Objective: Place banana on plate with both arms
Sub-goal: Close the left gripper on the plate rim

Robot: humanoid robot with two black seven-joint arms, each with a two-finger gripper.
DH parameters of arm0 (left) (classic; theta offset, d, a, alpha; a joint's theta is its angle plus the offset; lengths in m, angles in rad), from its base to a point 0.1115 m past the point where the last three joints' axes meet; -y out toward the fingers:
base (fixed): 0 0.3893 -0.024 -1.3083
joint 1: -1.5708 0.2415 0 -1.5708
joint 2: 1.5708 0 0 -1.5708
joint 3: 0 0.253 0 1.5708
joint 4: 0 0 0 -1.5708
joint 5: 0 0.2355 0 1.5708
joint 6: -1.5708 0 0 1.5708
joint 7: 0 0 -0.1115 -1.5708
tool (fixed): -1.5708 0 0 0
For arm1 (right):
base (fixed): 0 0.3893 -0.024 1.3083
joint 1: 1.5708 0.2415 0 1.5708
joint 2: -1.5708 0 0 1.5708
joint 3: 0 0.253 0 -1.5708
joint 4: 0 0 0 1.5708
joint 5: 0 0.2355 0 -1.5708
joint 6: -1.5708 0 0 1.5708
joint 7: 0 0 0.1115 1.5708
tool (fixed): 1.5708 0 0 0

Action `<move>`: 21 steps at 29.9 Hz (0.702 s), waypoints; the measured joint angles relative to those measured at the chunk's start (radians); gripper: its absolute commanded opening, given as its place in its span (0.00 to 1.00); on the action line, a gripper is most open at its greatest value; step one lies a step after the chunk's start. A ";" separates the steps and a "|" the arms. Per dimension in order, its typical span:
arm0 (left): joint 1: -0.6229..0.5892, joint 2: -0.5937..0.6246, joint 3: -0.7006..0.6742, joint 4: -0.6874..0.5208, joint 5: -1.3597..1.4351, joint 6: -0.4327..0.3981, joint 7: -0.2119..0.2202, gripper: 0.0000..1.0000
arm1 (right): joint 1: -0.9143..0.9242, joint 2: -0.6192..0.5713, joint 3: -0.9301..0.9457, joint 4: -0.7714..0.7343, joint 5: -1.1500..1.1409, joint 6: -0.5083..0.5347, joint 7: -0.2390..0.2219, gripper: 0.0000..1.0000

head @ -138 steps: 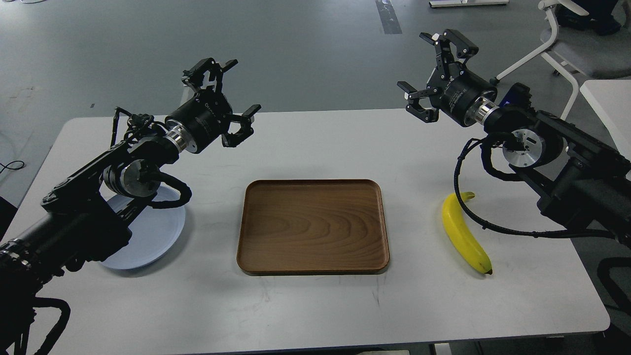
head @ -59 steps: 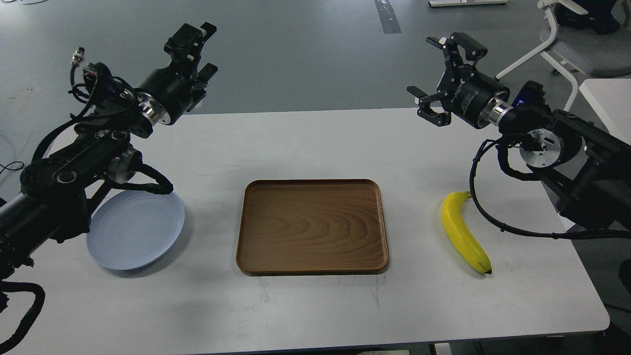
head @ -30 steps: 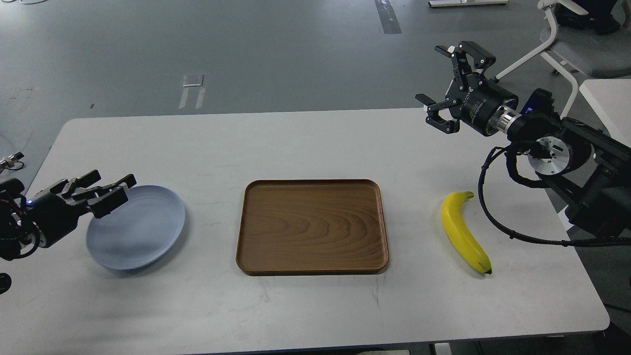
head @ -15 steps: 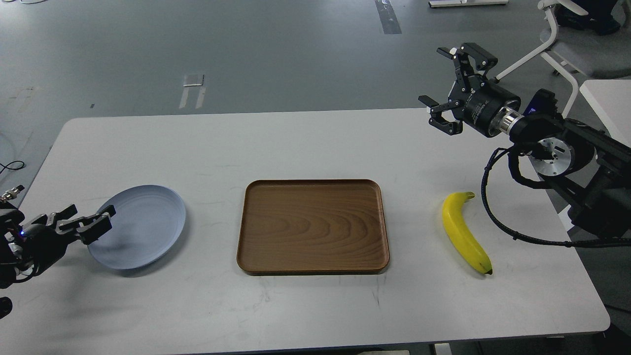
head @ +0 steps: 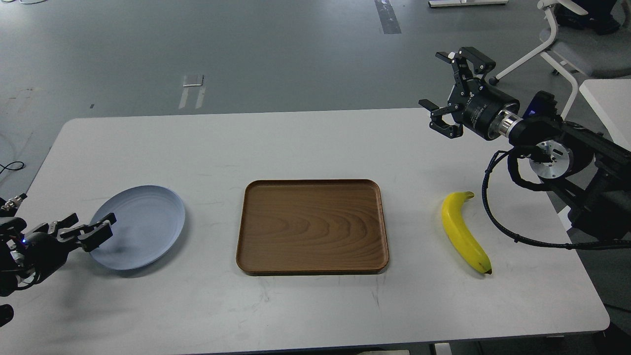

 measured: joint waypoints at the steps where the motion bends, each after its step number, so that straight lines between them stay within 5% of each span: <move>1: 0.001 -0.001 0.000 0.000 -0.001 -0.008 0.000 0.46 | -0.001 0.000 0.000 0.000 0.000 0.000 0.000 1.00; 6: 0.002 -0.004 0.000 0.000 -0.012 -0.039 0.000 0.38 | -0.010 -0.001 0.000 0.000 -0.004 -0.010 0.000 1.00; 8: 0.002 -0.004 0.000 0.000 -0.012 -0.041 0.000 0.23 | -0.011 -0.001 0.000 0.001 -0.009 -0.011 0.000 1.00; 13: 0.002 -0.004 0.000 0.000 -0.013 -0.042 0.000 0.04 | -0.011 -0.002 0.000 0.002 -0.015 -0.012 0.000 1.00; 21: -0.001 -0.003 0.000 -0.001 -0.013 -0.042 0.000 0.00 | -0.024 -0.011 0.000 0.016 -0.033 -0.013 0.001 1.00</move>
